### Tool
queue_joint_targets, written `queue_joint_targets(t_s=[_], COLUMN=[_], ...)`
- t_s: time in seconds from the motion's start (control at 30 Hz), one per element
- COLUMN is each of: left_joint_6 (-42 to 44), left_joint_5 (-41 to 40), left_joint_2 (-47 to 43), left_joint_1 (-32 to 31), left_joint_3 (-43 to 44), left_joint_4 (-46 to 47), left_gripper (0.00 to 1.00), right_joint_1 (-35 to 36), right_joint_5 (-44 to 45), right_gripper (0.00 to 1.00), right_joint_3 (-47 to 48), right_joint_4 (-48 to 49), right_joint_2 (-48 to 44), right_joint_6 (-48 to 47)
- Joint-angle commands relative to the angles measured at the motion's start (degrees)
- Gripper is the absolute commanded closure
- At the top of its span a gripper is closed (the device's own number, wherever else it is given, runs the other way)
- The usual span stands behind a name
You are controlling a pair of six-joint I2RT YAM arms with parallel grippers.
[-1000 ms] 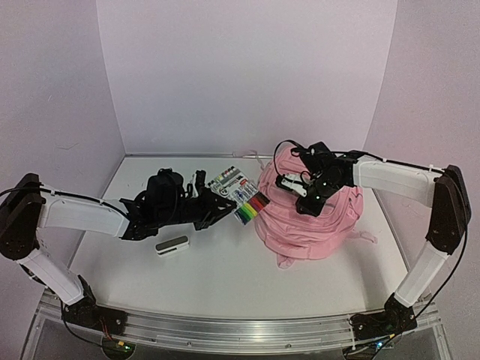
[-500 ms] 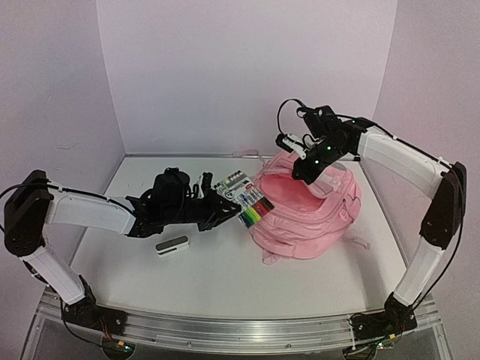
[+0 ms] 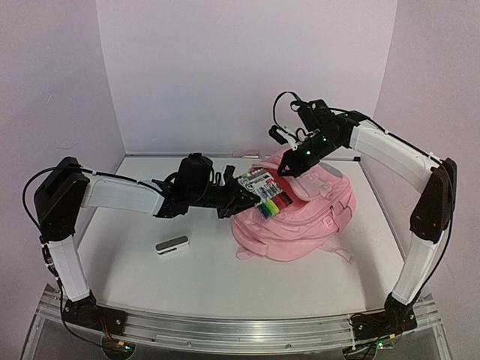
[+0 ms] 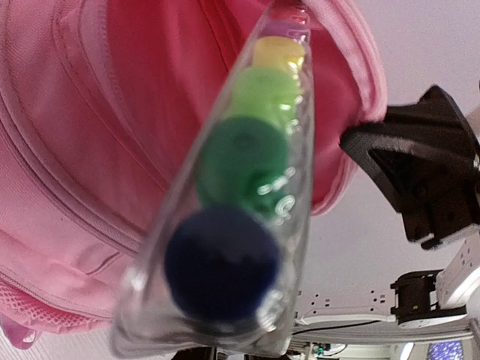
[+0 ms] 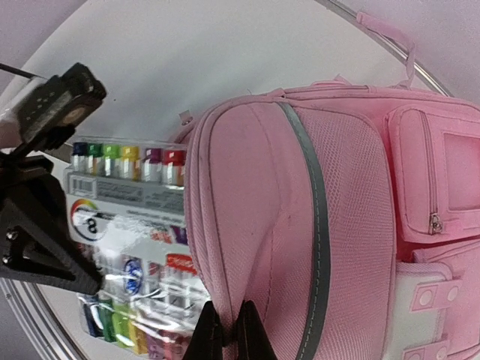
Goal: Pack the student bag
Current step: Place the stationery in the student bag.
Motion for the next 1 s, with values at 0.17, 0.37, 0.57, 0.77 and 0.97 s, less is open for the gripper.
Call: queue_joint_targets(t_s=[0.17, 0.37, 0.57, 0.77, 0.97], left_joint_6=[-4.13, -5.00, -7.36, -6.55, -2.91], left_joint_5=[2.32, -1.52, -3.57, -6.08, -8.62], left_joint_2=[7.59, 12.50, 17.90, 18.80, 14.18], left_joint_1=[1.20, 1.13, 0.47, 0.08, 0.07], left_joint_3=[14.17, 22.18, 28.89, 30.75, 29.75], left_joint_4=[-3.39, -5.14, -7.39, -14.33, -24.58], left_gripper=[1.00, 1.00, 0.94, 0.80, 0.58], right_joint_1=[1.40, 1.54, 1.56, 0.94, -2.19], right_joint_5=[-10.64, -11.37, -12.08, -12.42, -14.01], right_gripper=[1.00, 1.00, 1.00, 1.00, 1.00], right_joint_3=[2.38, 2.84, 3.86, 3.59, 4.01], right_joint_4=[7.33, 7.99, 8.68, 8.91, 8.78], right_joint_2=[-2.90, -2.65, -2.27, -2.08, -0.95], right_joint_6=[2.99, 4.15, 5.70, 6.86, 8.33])
